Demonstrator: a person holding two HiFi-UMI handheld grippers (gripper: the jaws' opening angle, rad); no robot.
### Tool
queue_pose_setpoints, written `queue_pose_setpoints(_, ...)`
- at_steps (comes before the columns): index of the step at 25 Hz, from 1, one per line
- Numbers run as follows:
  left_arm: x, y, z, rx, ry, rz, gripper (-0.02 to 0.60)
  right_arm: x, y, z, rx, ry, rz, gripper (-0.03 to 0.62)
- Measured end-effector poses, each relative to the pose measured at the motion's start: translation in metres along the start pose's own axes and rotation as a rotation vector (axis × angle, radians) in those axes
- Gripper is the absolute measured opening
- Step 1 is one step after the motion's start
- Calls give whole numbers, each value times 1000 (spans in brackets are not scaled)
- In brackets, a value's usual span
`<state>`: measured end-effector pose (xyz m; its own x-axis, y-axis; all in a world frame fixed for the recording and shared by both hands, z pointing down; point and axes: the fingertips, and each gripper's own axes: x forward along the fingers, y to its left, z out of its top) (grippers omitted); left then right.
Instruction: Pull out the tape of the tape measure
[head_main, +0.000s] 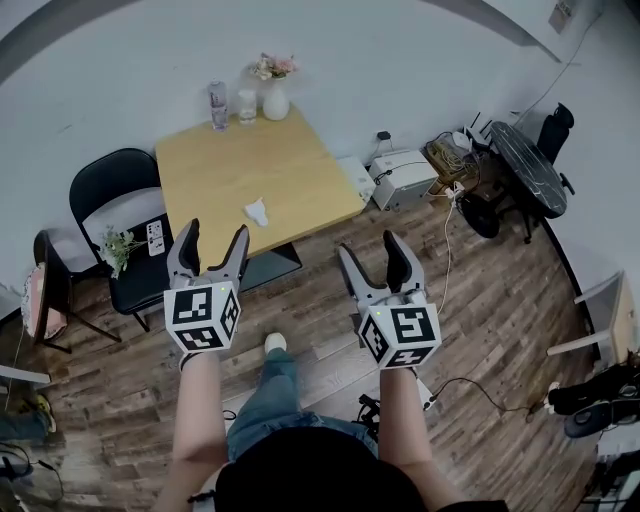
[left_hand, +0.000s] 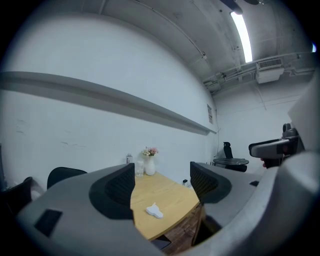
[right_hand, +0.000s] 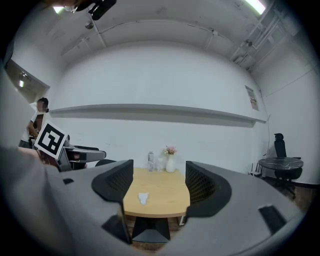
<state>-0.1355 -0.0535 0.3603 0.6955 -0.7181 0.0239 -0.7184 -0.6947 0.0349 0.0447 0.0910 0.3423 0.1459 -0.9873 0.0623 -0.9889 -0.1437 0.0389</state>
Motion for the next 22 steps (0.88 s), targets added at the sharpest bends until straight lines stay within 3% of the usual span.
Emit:
queue_pose_setpoints(10, 111, 42, -10, -35, 25, 44, 347, 124, -41, 7, -1, 8, 42, 336)
queue_pose_setpoints(22, 190, 106, -28, -32, 94, 114, 347, 249, -37, -18, 25, 76, 144, 336)
